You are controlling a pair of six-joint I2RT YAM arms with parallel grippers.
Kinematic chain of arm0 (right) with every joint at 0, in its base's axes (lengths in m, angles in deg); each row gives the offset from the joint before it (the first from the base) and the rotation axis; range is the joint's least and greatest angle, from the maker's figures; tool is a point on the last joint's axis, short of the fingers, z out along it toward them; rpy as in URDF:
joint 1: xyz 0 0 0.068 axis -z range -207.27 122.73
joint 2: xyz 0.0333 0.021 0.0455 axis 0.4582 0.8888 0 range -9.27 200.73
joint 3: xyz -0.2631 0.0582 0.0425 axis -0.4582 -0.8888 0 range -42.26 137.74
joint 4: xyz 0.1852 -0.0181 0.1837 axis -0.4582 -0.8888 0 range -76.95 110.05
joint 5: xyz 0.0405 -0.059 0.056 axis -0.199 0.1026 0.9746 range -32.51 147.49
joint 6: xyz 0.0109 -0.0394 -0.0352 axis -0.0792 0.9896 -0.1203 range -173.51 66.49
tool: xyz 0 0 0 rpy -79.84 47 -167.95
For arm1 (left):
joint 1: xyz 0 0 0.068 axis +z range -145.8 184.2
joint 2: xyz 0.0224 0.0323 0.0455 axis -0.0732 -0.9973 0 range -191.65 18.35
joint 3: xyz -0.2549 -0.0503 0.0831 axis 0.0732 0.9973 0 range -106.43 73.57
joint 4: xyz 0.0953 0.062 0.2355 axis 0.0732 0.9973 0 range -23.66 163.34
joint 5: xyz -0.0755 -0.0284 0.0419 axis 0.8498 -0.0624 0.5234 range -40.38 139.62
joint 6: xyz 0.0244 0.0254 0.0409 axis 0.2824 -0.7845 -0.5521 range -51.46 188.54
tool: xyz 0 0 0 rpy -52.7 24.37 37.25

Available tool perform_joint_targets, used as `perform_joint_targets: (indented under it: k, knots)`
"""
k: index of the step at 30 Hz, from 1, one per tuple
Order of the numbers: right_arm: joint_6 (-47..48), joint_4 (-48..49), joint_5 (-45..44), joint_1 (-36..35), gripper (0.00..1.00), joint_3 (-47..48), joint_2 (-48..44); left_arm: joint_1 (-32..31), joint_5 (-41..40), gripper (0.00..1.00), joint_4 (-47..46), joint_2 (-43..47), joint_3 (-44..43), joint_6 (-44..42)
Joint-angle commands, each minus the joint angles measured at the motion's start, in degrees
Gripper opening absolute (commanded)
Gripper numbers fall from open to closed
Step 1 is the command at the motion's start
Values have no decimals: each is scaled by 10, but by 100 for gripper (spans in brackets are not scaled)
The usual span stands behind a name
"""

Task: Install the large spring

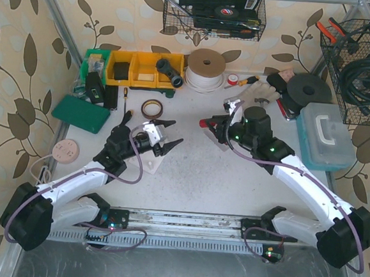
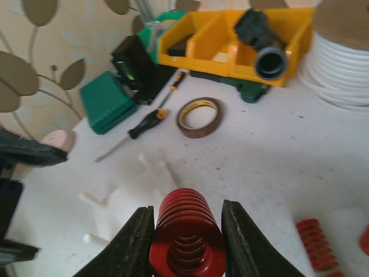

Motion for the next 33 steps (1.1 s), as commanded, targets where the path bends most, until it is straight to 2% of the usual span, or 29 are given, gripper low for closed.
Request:
perform_joint_targets:
  k: [1,4,12,19,29,33]
  knots:
    - [-15,60,39,-29,0,29,-1,-13,15,70,37,-4,-59,-184]
    - [-28,69,45,-40,0,34,4,-16,13,73,86,-8,-78,-231]
    - [-81,129,52,-60,0,16,10,-27,20,72,32,-47,-69,-235]
    - [-62,107,34,-87,0,27,33,-34,-1,65,53,-58,-88,-244]
    - [-66,106,25,-106,0,35,51,-39,-4,61,59,-59,-94,-251]
    - [-45,72,1,-123,0,46,57,-40,-11,60,77,-57,-102,-254]
